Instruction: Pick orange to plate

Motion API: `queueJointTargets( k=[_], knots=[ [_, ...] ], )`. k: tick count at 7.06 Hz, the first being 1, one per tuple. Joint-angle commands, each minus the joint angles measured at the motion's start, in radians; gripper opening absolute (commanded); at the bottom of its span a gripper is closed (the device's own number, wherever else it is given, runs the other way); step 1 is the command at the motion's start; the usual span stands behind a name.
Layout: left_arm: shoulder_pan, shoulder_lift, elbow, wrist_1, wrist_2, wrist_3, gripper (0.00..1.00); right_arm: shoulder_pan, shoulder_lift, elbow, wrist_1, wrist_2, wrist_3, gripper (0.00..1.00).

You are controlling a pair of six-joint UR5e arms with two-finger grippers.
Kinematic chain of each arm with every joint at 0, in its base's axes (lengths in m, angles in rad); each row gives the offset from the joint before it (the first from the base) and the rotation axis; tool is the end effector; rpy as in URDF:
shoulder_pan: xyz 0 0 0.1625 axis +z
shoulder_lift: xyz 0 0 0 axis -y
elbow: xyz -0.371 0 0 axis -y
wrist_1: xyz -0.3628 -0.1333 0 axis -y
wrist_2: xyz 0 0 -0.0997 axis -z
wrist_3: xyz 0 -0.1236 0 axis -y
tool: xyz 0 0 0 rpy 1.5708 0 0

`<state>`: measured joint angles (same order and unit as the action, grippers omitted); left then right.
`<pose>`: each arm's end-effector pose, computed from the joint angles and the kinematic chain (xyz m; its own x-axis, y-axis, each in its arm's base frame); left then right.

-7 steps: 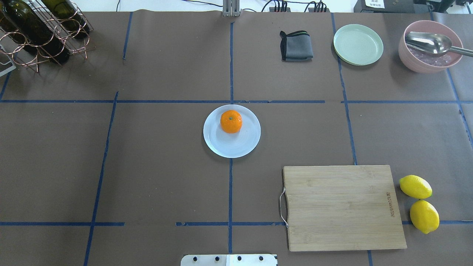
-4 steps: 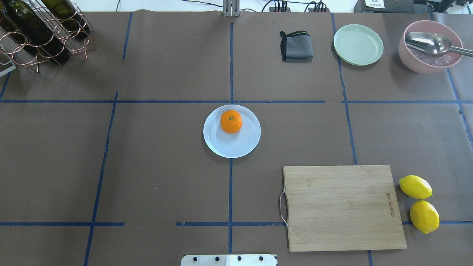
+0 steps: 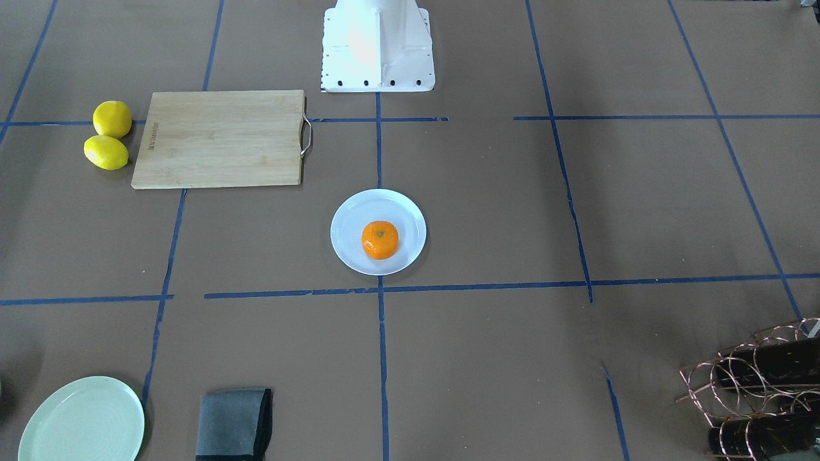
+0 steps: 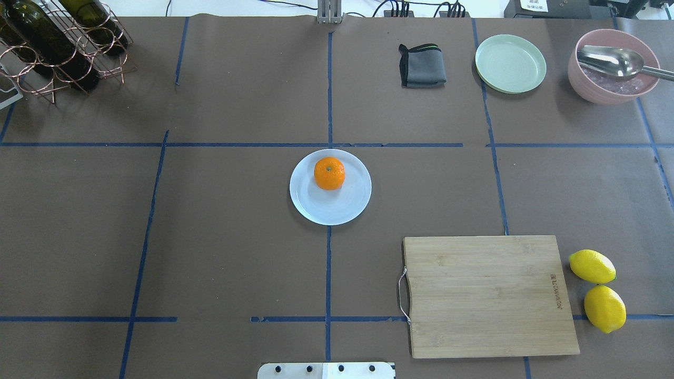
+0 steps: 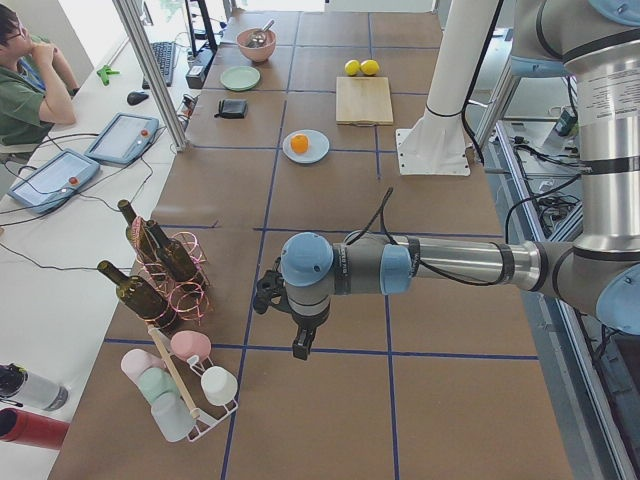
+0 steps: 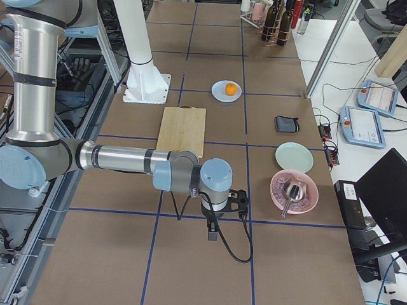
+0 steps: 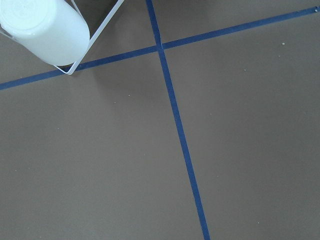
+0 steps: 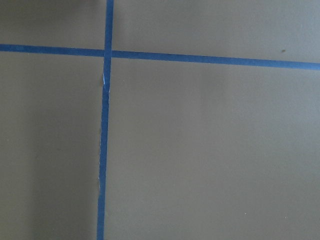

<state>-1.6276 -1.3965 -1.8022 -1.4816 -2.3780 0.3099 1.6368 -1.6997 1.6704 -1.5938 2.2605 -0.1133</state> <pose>-0.0664 -0.3916 0.5958 0.6736 0.2449 -0.6974 -0.1561 0.9694 0.1896 0.0815 -0.4050 0.6415 0.7701 -0.0291 0.6373 0.0213 0.9996 0.0199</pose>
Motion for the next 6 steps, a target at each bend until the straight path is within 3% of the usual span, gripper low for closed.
queueJointTargets(
  k=[1, 6],
  knots=[
    [0.000, -0.001, 0.004, 0.000, -0.001, 0.000, 1.00, 0.000, -0.001, 0.000, 0.000, 0.004, 0.000, 1.00],
    [0.000, -0.001, 0.004, 0.000, -0.001, 0.000, 1.00, 0.000, -0.005, 0.000, 0.000, 0.014, -0.002, 1.00]
  ],
)
